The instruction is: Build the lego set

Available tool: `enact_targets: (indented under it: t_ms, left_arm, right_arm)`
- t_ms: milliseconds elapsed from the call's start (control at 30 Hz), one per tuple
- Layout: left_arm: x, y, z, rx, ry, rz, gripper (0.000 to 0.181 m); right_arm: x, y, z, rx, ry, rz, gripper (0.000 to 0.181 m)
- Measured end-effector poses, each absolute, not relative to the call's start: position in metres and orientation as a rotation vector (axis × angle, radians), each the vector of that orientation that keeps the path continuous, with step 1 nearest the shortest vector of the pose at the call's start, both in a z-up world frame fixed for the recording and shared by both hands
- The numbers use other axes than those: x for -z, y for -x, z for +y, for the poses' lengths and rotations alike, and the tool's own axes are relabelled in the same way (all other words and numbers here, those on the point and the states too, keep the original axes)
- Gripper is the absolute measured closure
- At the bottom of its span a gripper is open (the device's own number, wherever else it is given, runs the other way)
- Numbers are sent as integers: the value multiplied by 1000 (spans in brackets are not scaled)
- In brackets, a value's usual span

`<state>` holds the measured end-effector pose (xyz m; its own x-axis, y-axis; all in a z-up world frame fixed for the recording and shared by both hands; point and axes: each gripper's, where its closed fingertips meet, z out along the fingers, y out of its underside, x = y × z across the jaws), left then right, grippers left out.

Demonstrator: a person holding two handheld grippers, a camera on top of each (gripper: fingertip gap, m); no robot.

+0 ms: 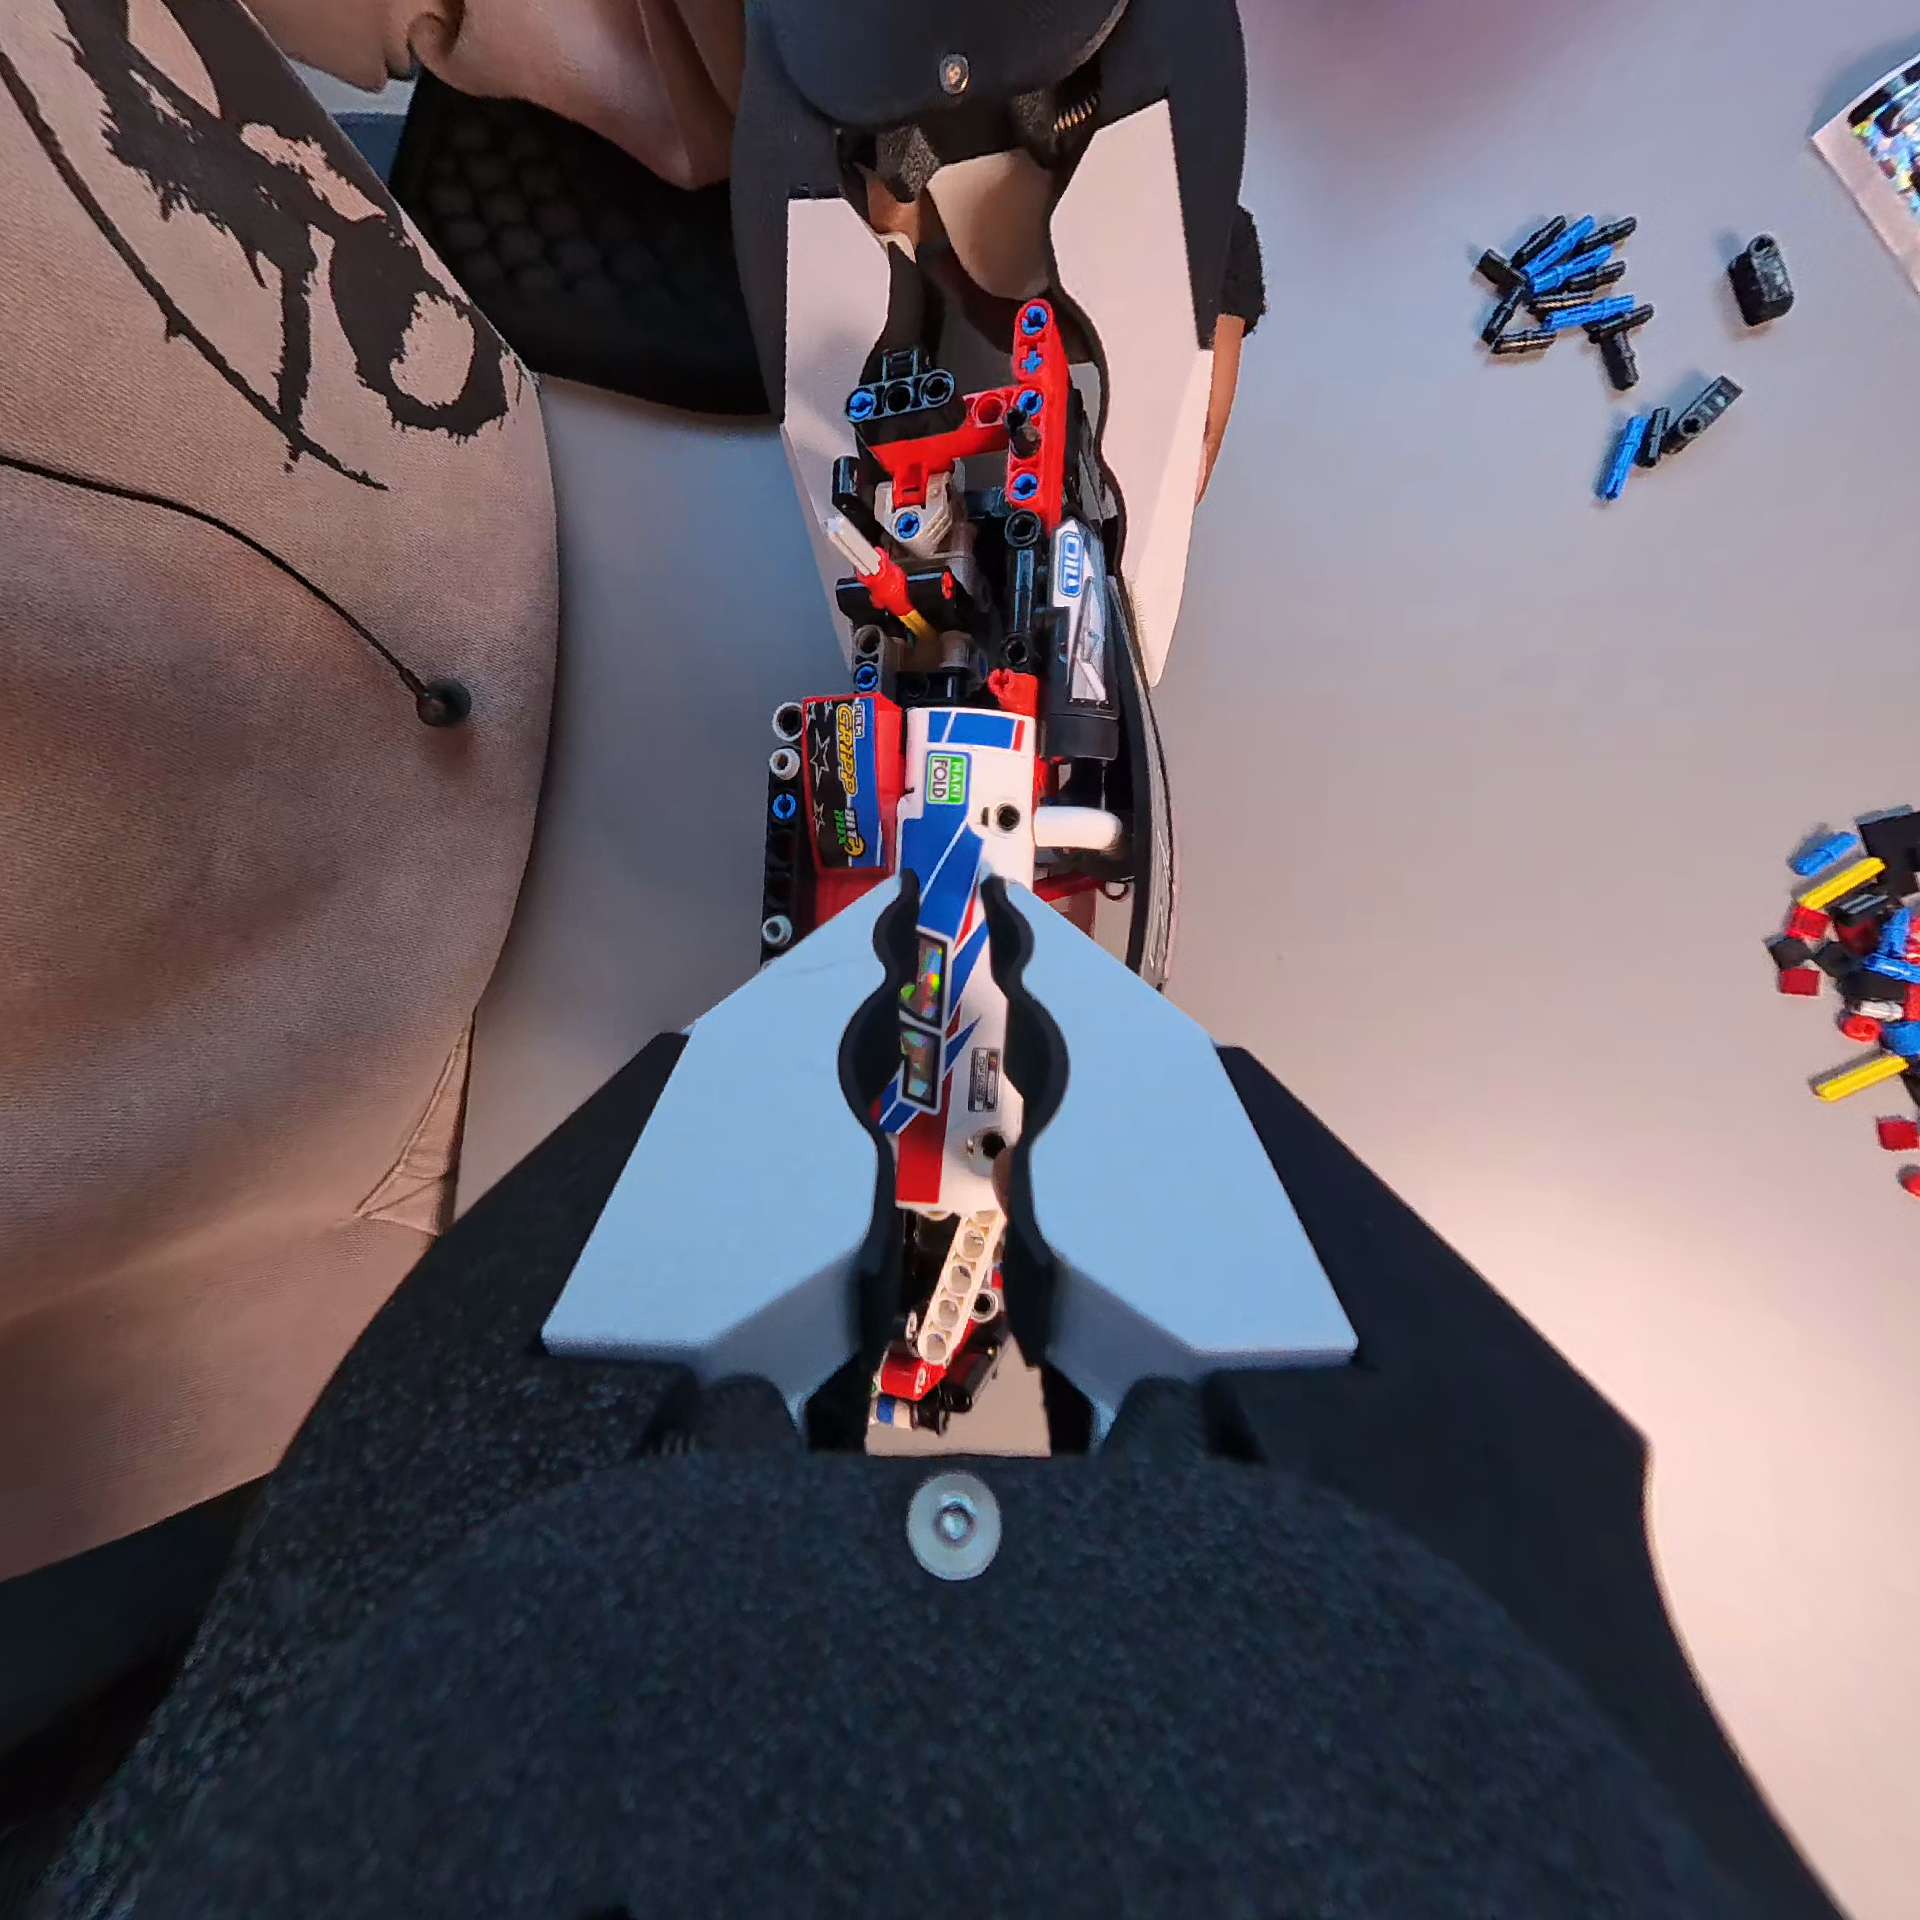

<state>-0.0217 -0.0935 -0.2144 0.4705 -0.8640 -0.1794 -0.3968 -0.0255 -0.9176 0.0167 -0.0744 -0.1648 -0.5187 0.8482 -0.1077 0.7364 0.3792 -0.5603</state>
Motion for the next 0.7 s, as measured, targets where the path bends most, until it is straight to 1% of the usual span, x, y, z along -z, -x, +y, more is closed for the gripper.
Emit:
enact_targets:
  t_ms: [133, 200, 333, 500, 700]
  left_arm:
    - [214, 22, -93, 536, 1628, 1109, 114]
    - [214, 22, -93, 536, 1629, 1109, 114]
    - [214, 22, -93, 534, 1624, 1112, 114]
    - [214, 22, -93, 541, 1627, 1108, 114]
    - [215, 22, -93, 542, 1628, 1107, 114]
  right_arm:
    - [165, -20, -72, -841, 1422, -2428, 171]
    - [164, -22, -70, -843, 1424, -2422, 181]
    - [164, -25, -68, -845, 1426, -2403, 181]
    - [165, -30, -67, -853, 1442, -2407, 172]
    - [164, -35, -64, -880, 1465, -2383, 175]
